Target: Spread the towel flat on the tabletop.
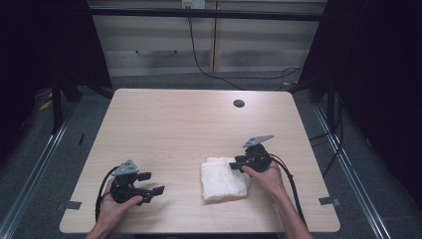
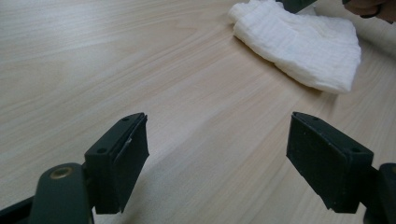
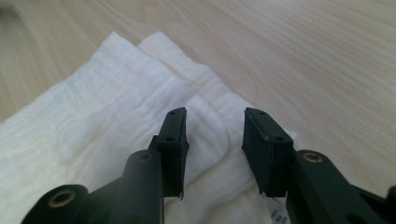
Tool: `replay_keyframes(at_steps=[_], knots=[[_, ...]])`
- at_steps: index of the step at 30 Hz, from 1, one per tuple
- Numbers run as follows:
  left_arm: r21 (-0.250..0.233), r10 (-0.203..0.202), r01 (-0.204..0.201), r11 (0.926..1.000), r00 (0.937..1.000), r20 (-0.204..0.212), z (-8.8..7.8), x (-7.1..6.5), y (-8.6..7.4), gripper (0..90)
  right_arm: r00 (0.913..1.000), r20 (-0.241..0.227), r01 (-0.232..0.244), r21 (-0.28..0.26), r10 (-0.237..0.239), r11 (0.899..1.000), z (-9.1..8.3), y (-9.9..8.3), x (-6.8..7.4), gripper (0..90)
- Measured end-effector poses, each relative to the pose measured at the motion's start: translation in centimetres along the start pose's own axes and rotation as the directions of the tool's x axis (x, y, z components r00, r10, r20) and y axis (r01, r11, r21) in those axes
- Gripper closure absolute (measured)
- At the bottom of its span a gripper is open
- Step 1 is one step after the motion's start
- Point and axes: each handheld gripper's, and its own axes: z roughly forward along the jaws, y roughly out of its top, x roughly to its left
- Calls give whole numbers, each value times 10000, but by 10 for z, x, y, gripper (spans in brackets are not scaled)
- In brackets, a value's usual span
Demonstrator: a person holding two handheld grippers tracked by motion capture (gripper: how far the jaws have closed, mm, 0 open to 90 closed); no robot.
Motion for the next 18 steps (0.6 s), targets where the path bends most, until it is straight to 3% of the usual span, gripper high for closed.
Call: replay_keyframes(at_steps=[2, 9, 18], knots=[[-7, -2, 2, 10000, 10000, 18, 0, -1, 0, 205, 10000, 1, 37, 31, -37, 10000, 3, -2, 0, 623], [17, -40, 40, 10000, 10000, 3, 1, 0, 0, 205, 9996, 235, -165, -338, 173, 9993, 3, -9, 1, 847], [-30, -89, 89, 10000, 10000, 5, -1, 0, 0, 205, 9990, -11, -438, -1092, 440, 9931, -19, -1, 0, 874]])
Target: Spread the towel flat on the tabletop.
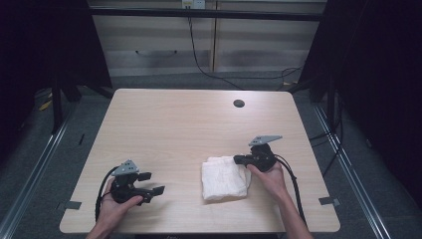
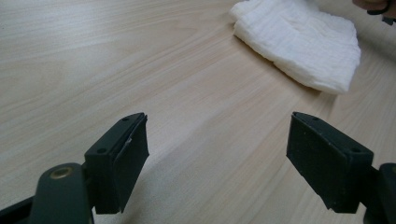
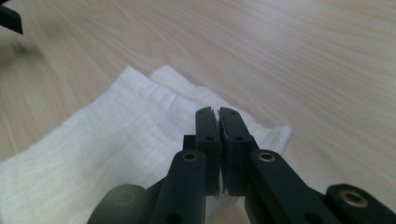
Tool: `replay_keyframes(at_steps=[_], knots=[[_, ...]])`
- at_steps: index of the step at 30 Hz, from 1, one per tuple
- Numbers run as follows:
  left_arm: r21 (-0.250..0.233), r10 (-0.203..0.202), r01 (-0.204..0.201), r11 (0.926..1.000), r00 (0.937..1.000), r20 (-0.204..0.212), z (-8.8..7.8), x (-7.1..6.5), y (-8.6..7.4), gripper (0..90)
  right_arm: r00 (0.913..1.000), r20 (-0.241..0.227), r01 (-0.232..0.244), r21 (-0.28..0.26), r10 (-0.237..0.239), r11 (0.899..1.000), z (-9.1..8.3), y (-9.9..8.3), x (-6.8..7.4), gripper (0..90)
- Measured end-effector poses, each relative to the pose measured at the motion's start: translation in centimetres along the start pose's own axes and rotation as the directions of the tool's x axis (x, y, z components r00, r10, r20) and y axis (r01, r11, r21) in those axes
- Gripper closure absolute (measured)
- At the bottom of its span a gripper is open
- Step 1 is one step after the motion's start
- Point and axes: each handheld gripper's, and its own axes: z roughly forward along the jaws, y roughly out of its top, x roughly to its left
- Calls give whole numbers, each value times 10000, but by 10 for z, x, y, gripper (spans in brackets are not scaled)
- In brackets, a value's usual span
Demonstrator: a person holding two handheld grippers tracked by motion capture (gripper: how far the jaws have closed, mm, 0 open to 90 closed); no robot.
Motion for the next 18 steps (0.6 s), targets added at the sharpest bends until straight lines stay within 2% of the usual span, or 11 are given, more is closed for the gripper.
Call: replay_keyframes(at_steps=[5, 12, 18], knots=[[-56, -46, 46, 10000, 10000, -41, -2, 0, 0, 204, 9998, -177, 82, -384, -89, 9992, -13, 12, 3, 871], [-86, -126, 126, 9999, 9999, -49, -2, 0, 0, 205, 9997, -166, 147, -624, -158, 9979, -20, 21, 5, 875], [-129, -142, 142, 9998, 9999, -26, -2, 1, 0, 205, 9984, -490, 231, -911, -277, 9956, -30, 36, 10, 880]])
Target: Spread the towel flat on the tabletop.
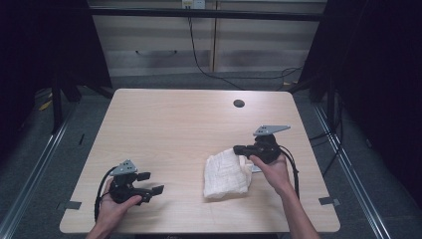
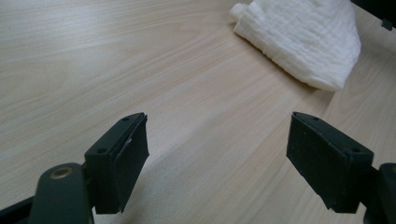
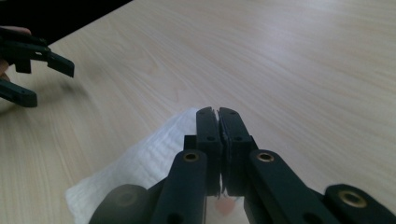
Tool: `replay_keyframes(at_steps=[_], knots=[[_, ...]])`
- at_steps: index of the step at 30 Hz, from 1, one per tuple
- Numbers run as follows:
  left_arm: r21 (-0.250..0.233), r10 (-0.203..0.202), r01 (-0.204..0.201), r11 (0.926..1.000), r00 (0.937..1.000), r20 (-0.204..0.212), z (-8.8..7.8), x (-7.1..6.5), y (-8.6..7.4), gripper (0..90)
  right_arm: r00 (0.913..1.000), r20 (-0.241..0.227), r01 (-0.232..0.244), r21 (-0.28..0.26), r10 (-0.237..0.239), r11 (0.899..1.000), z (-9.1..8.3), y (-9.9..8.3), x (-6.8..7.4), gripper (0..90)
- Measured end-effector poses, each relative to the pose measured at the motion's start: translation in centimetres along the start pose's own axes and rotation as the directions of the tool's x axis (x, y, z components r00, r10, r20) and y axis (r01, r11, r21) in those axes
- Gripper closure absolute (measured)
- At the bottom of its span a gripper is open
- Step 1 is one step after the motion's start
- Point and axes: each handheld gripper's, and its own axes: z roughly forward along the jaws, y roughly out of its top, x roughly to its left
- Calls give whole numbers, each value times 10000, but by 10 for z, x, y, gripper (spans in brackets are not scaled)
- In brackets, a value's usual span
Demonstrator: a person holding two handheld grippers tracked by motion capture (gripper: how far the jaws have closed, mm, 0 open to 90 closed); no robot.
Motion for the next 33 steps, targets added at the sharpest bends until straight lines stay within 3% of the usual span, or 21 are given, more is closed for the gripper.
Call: replay_keyframes(at_steps=[13, 26, 27, 33], knots=[[-61, -83, 83, 9999, 10000, -40, -2, 1, 0, 205, 9986, 45, 531, -989, -529, 9937, -31, 61, 17, 883], [-139, -161, 160, 9998, 9999, -53, -2, 3, 0, 204, 9918, 256, 1277, -2086, -1251, 9696, -55, 128, 36, 885], [-143, -172, 172, 9997, 9999, -18, -2, 3, 0, 204, 9913, 164, 1305, -2501, -1306, 9594, -58, 139, 41, 885], [-221, -187, 187, 9996, 9998, -37, -3, 4, 0, 205, 9844, 35, 1671, -3312, -1758, 9287, -68, 168, 59, 886]])
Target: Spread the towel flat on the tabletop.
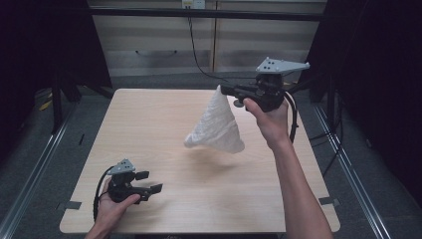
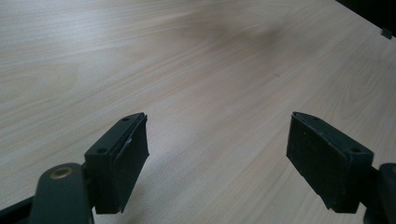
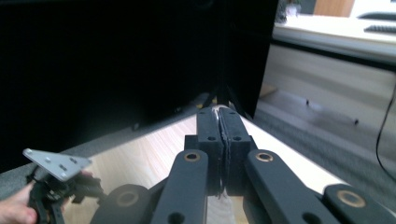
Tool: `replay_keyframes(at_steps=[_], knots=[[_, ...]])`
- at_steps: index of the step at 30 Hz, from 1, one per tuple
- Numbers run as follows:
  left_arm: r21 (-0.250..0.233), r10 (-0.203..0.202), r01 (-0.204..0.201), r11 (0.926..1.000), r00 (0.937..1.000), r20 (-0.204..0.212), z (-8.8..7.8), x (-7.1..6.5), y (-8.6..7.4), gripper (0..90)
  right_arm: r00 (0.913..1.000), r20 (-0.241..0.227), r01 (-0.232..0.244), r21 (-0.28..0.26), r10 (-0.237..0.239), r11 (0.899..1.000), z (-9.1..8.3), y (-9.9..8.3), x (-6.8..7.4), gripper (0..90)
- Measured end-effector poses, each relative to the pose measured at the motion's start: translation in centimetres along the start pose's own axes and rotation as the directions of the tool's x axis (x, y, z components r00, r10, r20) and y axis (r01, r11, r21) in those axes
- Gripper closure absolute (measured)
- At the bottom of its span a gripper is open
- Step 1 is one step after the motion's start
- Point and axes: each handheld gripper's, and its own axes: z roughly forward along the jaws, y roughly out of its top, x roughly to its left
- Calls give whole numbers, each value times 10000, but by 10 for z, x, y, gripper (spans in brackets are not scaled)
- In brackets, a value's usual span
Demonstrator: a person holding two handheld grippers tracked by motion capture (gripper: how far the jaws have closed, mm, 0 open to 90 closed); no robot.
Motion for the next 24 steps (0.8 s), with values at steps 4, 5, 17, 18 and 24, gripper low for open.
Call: replay_keyframes(at_steps=[4, 5, 17, 18, 24], knots=[[-47, -16, 16, 10000, 10000, -17, -2, 1, 0, 205, 9996, -161, 244, 5, -244, 9997, -1, 1, 8, 886], [-56, -16, 16, 10000, 10000, -42, -2, 1, 0, 205, 9996, -163, 250, 191, -247, 9995, 0, -4, 8, 886], [-5, 17, -17, 10000, 10000, -32, 0, -1, 0, 205, 9971, -231, -682, 1518, 725, 9861, -5, -104, 5, 886], [-14, 24, -24, 10000, 10000, -46, 0, -1, 0, 205, 9966, -254, -737, 1591, 787, 9845, -6, -111, 7, 886], [-168, -107, 107, 9998, 9999, 3, -1, 1, 2, 205, 9929, -359, -1033, 2159, 1136, 9709, -15, -154, 20, 886]])
